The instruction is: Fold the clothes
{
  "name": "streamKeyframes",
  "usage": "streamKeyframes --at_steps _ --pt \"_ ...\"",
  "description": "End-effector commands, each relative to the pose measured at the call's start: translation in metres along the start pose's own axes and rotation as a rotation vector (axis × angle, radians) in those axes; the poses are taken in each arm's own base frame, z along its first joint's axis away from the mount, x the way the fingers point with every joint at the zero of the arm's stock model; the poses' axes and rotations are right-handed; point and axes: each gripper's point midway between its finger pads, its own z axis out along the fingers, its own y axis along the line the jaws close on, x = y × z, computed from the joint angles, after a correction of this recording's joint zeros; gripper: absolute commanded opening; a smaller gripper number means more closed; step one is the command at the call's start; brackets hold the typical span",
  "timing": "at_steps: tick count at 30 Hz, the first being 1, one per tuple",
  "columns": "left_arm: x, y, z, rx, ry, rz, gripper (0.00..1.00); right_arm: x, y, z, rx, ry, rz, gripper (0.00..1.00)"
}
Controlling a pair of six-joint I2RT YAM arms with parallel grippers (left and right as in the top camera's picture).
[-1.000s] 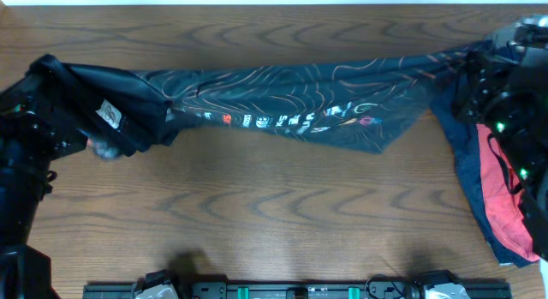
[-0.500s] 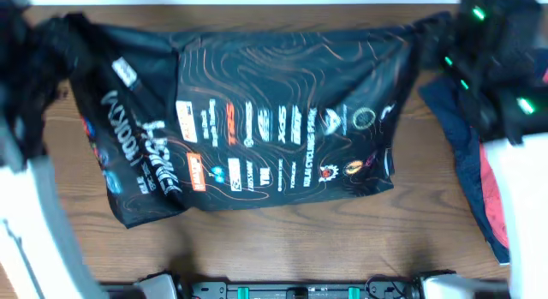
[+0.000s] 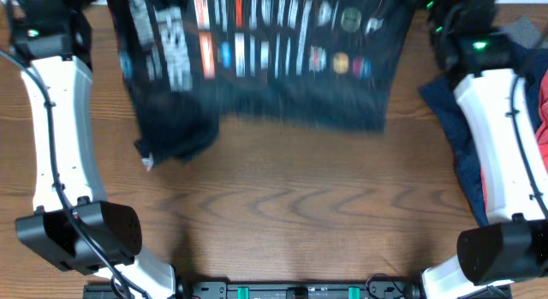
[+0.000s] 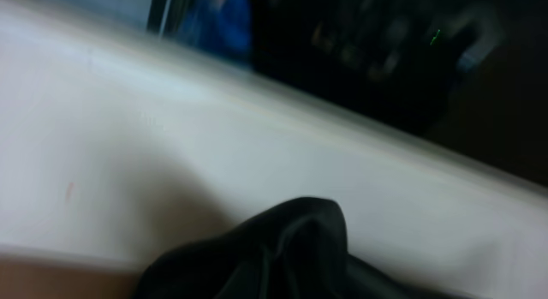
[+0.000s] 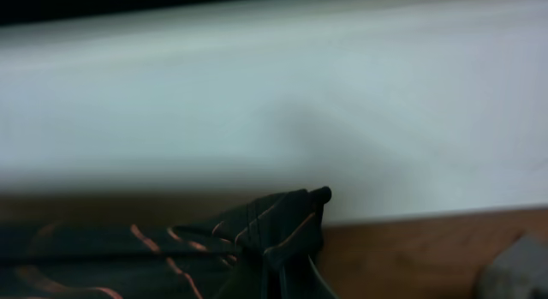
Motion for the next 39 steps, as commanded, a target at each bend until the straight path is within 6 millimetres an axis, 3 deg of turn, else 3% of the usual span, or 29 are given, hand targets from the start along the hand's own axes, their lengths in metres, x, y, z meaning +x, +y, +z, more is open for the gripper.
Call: streamKeyframes --at_steps 1,4,7,9,13,17,21,24,27,31,34,35,37,39 --pt "-0.088 -0.057 -0.05 0.096 -0.203 0.012 0.06 -0.081 -0.034 -0.044 0.085 -0.162 0.05 0.01" --pt "-0.108 -0.081 -0.073 0.138 -0.221 0.041 0.06 -0.094 -0.053 -0.063 0.129 -0.145 0.053 0.01" --pt "-0.086 -0.091 -0.088 0.18 -0.081 0.029 0.06 -0.069 -0.067 -0.071 0.172 -0.012 0.042 0.01" --pt "-0.054 -0.083 -0.093 0.143 0.059 -0.017 0.06 -0.039 -0.074 -0.073 0.195 0.113 0.035 0.01" --pt "0.044 -0.048 -0.113 -0.01 0.441 -0.093 0.06 0.042 -0.084 -0.081 0.239 0.429 0.012 0.01" --pt "0.139 -0.011 -0.149 -0.175 0.836 -0.132 0.06 0.113 -0.09 -0.094 0.262 0.705 -0.003 0.01" --pt "0.207 0.028 -0.185 -0.374 1.125 -0.196 0.06 0.185 -0.092 -0.119 0.266 0.978 -0.003 0.01" --pt "0.241 0.039 -0.196 -0.403 1.236 -0.253 0.06 0.223 -0.096 -0.13 0.28 1.101 -0.002 0.01" --pt "0.276 0.041 -0.192 -0.36 1.295 -0.311 0.06 0.26 -0.1 -0.14 0.296 1.206 -0.004 0.01" --pt "0.315 0.04 -0.177 -0.29 1.314 -0.304 0.06 0.29 -0.104 -0.149 0.316 1.277 0.005 0.01" --pt "0.345 0.038 -0.163 -0.242 1.304 -0.252 0.07 0.3 -0.105 -0.151 0.325 1.297 0.011 0.01" --pt "0.355 0.038 -0.156 -0.23 1.294 -0.237 0.22 0.302 -0.105 -0.152 0.325 1.302 0.011 0.01" --pt "0.374 0.034 -0.145 -0.211 1.267 -0.219 0.67 0.302 -0.105 -0.152 0.325 1.304 0.011 0.01" --pt "0.39 0.029 -0.133 -0.189 1.237 -0.202 0.75 0.302 -0.105 -0.152 0.325 1.302 0.011 0.01"
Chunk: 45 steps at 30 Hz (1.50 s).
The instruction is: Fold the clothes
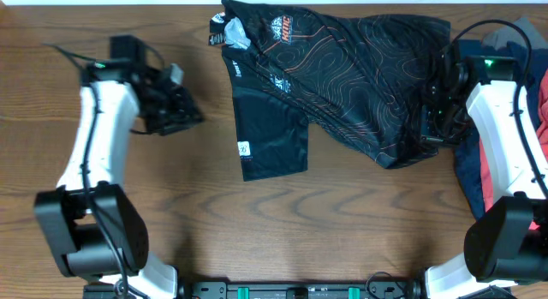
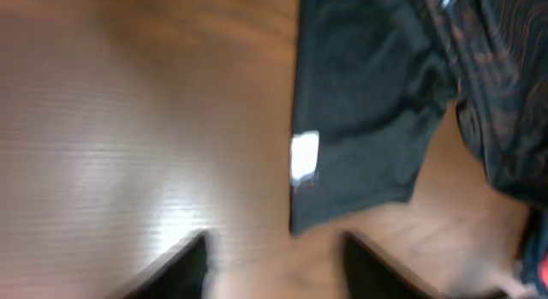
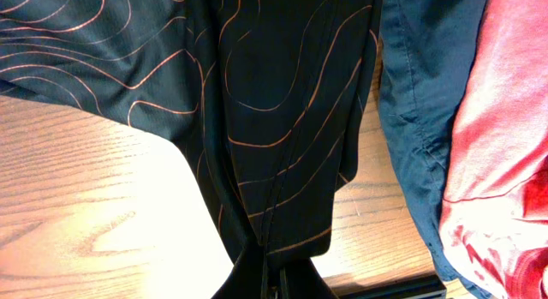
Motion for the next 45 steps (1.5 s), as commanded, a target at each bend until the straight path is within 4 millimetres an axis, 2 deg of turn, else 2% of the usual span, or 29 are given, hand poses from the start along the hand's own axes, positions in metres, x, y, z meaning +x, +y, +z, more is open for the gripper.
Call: streamKeyframes --at_steps 1,5,9,13,18,21,24,27,30,34,36,38,41,45 --pt "0.006 -0.014 0.029 0.028 -0.009 0.02 0.81 -0.001 -0.001 0.001 0.002 -0.001 0.026 0.01" --pt "-0.005 -0.033 0.06 0.062 -0.076 0.083 0.86 0.0 -0.001 0.001 0.002 0.001 0.025 0.01" --pt "-0.014 -0.042 0.088 0.077 -0.096 0.099 0.87 0.0 -0.001 0.001 0.003 0.002 0.025 0.01" --pt "-0.029 -0.042 0.116 0.092 -0.128 0.116 0.87 0.0 -0.001 0.001 0.003 0.002 0.025 0.01" --pt "-0.048 -0.035 0.14 0.093 -0.18 0.136 0.87 0.0 -0.001 0.001 0.003 0.003 0.025 0.01" --pt "-0.052 -0.034 0.15 0.091 -0.194 0.148 0.87 0.0 -0.001 0.001 0.003 0.002 0.025 0.01" --pt "-0.047 -0.039 0.164 0.095 -0.177 0.163 0.86 -0.001 -0.001 0.001 0.002 -0.002 0.026 0.01" --pt "-0.032 -0.049 0.18 0.096 -0.133 0.186 0.73 -0.002 -0.001 0.001 0.001 -0.004 0.026 0.01" --pt "-0.021 -0.061 0.187 0.101 -0.109 0.213 0.64 -0.003 -0.001 0.001 0.0 -0.009 0.027 0.02" --pt "-0.016 -0.066 0.189 0.102 -0.097 0.224 0.29 -0.004 -0.001 0.001 0.0 -0.014 0.027 0.01" --pt "-0.015 -0.064 0.189 0.097 -0.089 0.217 0.08 -0.005 -0.001 0.001 -0.001 -0.016 0.027 0.01" --pt "-0.013 -0.058 0.188 0.087 -0.073 0.199 0.06 -0.005 -0.001 0.001 -0.001 -0.019 0.028 0.01" --pt "-0.004 -0.039 0.18 0.052 -0.02 0.137 0.06 -0.006 0.0 0.001 -0.002 -0.02 0.027 0.01" --pt "0.011 -0.006 0.15 -0.002 0.065 0.011 0.06 -0.005 -0.001 0.001 -0.002 -0.019 0.028 0.01"
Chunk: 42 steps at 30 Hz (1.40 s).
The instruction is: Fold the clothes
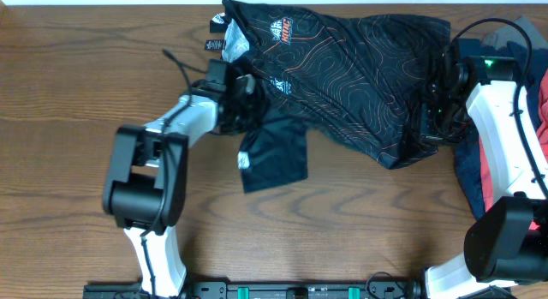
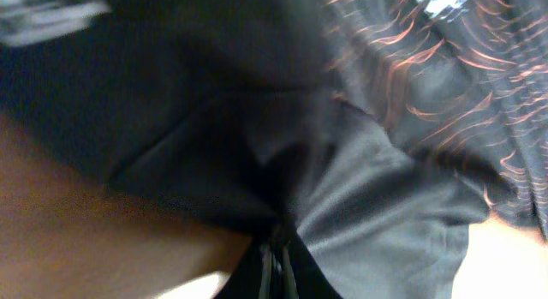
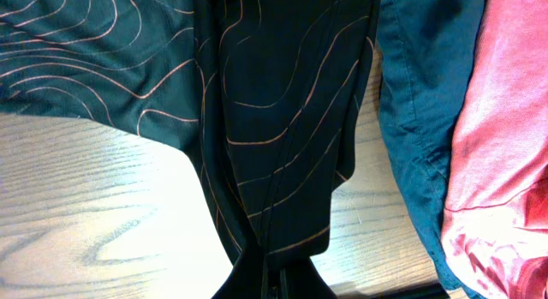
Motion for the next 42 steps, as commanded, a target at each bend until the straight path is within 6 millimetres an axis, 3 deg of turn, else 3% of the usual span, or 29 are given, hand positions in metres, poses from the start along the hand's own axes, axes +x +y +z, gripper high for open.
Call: streamKeyframes --at_steps 1,7,14,22,27,31,36,42 --pt "0.025 0.05 -0.024 -0.105 0.082 -0.149 0.06 0.0 -0.002 0.001 0.003 0.003 0.022 0.01" --pt "0.051 0.094 -0.101 -0.193 0.13 -0.285 0.06 0.005 0.004 0.002 -0.03 0.025 0.025 0.01" --pt "0.084 0.092 -0.158 -0.196 0.17 -0.378 0.06 0.024 0.002 0.011 -0.014 0.1 0.067 0.01" --pt "0.111 0.077 -0.199 -0.256 0.166 -0.368 0.06 0.062 -0.002 0.041 0.016 0.222 0.075 0.01" --pt "0.131 0.065 -0.214 -0.259 0.17 -0.388 0.06 0.084 -0.006 0.049 0.024 0.242 0.101 0.01" --pt "0.151 0.056 -0.225 -0.26 0.192 -0.404 0.06 0.094 -0.009 0.041 0.015 0.193 0.132 0.01" --pt "0.169 0.043 -0.243 -0.259 0.173 -0.395 0.06 0.09 -0.017 0.02 -0.01 0.072 0.194 0.01" --pt "0.163 0.039 -0.258 -0.282 0.041 -0.402 0.06 0.085 -0.025 0.005 -0.033 -0.016 0.238 0.0"
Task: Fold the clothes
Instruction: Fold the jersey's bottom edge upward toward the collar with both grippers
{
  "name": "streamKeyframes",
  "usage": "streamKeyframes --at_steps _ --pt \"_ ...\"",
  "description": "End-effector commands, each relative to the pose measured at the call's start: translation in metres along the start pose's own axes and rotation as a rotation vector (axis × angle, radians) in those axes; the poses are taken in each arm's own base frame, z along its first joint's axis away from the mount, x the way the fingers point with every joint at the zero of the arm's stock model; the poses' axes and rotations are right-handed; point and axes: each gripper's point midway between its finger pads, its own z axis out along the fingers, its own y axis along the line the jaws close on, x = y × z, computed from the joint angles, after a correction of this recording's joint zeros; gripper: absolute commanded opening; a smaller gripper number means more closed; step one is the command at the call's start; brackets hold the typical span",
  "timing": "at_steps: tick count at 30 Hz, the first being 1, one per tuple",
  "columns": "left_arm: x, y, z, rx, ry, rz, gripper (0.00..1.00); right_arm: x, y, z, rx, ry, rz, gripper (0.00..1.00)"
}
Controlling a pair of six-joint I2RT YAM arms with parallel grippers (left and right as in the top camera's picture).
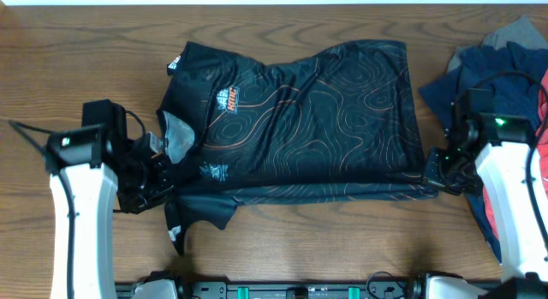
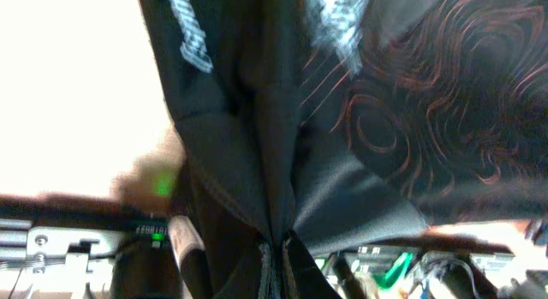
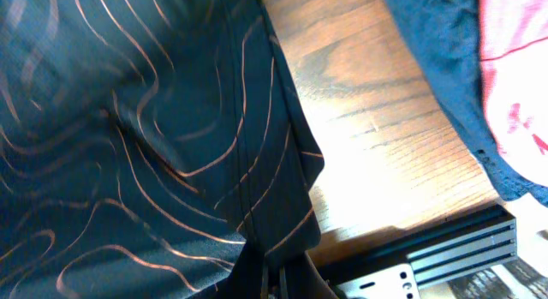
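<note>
A black jersey [image 1: 308, 119] with orange contour lines lies spread across the middle of the table, collar to the left. My left gripper [image 1: 158, 189] is shut on its near-left edge, next to the collar; the left wrist view shows the cloth pinched at my left gripper [image 2: 278, 266]. One sleeve [image 1: 204, 213] is bunched near the front edge. My right gripper [image 1: 433, 173] is shut on the near-right hem corner, and the right wrist view shows my right gripper [image 3: 272, 278] gripping the fabric [image 3: 171, 119] there.
A pile of other clothes sits at the right edge: a blue garment [image 1: 479, 72], a red one [image 1: 541, 98] and a grey one [image 1: 514, 29]. A black rail [image 1: 300, 290] runs along the table's front edge. The blue garment [image 3: 445, 85] lies close beside my right gripper.
The jersey was rumpled at the back of the table; now it lies flatter and nearer the front. Both grippers, still shut on it, stand closer to the front edge, the left one further left.
Both grippers first held the jersey up at the far edge, blurred. Then it lay crumpled at the back, the left gripper open off to the left, the right still shut on the hem. The left then shut on cloth near the sleeve. Now the jersey is spread between both.
</note>
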Motion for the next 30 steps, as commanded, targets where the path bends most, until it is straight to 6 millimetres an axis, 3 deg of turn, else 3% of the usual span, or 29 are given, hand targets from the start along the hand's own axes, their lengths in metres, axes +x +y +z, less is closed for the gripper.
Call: streamKeyframes --at_steps 1,7,14,30 --pt "-0.006 0.003 -0.006 -0.011 -0.075 -0.044 0.06 -0.006 -0.003 -0.004 -0.004 -0.042 0.041 0.01" --pt "-0.043 -0.004 -0.002 0.019 -0.185 -0.042 0.06 -0.042 0.033 -0.006 -0.143 -0.18 -0.097 0.01" --pt "-0.099 -0.006 0.026 0.053 -0.307 -0.014 0.06 -0.077 0.047 -0.001 -0.167 -0.275 -0.098 0.01" --pt "-0.19 -0.011 0.091 0.117 -0.407 0.031 0.06 -0.142 0.076 0.05 -0.195 -0.353 -0.097 0.01"
